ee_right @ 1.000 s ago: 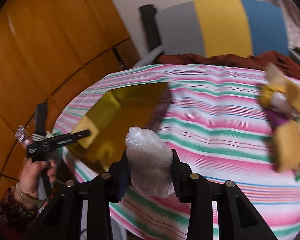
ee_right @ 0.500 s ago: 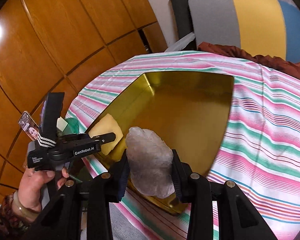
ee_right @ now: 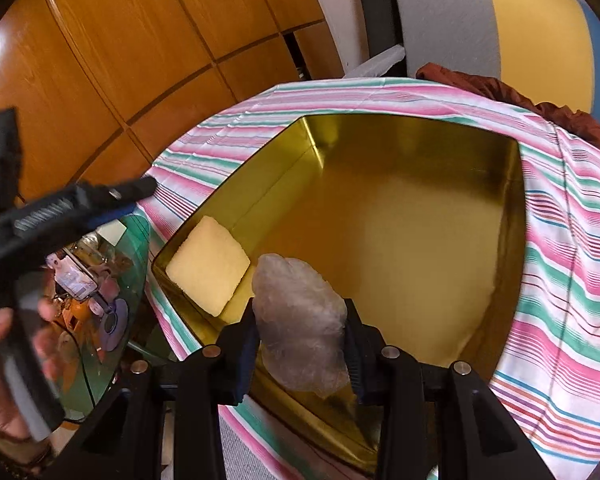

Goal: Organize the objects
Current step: 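Release the bag with the right gripper while the left releases the sponge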

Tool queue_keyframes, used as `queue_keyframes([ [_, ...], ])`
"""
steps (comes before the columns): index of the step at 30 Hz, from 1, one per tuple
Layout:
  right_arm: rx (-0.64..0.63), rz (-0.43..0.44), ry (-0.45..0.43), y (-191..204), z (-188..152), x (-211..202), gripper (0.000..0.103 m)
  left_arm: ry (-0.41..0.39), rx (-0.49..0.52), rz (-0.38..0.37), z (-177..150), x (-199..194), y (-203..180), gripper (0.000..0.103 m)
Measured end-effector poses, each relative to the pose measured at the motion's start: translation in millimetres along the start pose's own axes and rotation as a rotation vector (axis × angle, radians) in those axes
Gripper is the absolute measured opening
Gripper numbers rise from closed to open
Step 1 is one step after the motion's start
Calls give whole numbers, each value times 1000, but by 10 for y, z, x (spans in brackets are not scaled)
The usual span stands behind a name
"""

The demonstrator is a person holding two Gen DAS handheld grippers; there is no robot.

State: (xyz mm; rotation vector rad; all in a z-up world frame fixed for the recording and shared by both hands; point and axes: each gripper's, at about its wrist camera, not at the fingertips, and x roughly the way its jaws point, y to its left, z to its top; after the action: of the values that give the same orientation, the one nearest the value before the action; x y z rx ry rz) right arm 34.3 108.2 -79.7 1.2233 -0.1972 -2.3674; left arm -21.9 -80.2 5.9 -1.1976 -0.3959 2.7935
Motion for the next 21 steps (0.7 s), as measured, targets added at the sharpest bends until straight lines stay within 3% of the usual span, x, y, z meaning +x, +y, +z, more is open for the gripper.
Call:
queue_keyframes([
  [5,2,27,36,120,29,226,42,-8,-5,-32,28,-65,-35,50],
  [11,21,64,-5,164,17,161,71,-30,-9,-60,36,-97,-61,50],
  [21,41,11,-111,77,-24,-263,72,-37,10,-101,-42,-112,-209,50],
])
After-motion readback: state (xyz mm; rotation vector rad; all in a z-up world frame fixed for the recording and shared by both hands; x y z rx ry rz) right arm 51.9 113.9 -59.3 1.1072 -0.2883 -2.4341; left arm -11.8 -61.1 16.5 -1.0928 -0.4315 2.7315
